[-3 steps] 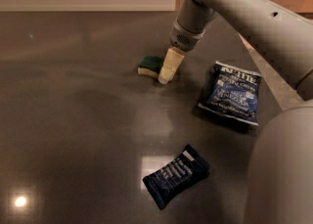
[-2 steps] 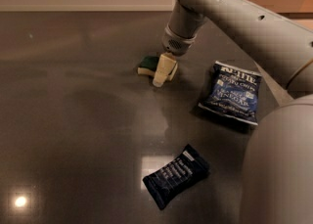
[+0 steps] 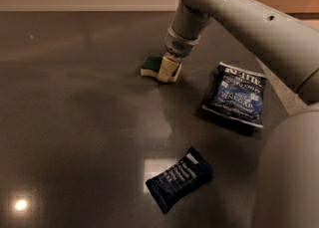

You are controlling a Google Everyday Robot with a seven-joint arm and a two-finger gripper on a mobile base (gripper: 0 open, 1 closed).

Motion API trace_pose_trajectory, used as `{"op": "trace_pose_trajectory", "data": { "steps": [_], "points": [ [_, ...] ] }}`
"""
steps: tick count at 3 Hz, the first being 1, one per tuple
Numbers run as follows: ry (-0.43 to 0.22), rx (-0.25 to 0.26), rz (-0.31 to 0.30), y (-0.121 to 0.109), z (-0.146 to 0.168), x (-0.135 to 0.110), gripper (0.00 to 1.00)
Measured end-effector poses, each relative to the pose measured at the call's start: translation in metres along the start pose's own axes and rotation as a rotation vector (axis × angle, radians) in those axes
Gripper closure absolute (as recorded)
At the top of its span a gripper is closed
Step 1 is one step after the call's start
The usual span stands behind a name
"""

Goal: Move sponge near rxbar blueberry

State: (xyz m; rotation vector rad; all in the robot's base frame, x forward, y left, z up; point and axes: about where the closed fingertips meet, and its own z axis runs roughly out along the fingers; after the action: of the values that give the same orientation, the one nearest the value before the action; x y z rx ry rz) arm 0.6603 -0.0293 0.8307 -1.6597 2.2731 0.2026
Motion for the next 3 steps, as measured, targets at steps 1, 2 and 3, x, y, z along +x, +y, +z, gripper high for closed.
{"op": "trace_pose_trajectory", "data": {
  "steps": [1, 2, 3],
  "points": [
    [-0.019, -0.012, -0.056, 0.013, -0.023, 0.0, 0.88],
    [-0.027, -0.069, -0.156, 0.046, -0.046, 0.008, 1.0],
    [-0.018, -0.137, -0.275, 0.091, -0.064, 0.023, 1.0]
  ]
}}
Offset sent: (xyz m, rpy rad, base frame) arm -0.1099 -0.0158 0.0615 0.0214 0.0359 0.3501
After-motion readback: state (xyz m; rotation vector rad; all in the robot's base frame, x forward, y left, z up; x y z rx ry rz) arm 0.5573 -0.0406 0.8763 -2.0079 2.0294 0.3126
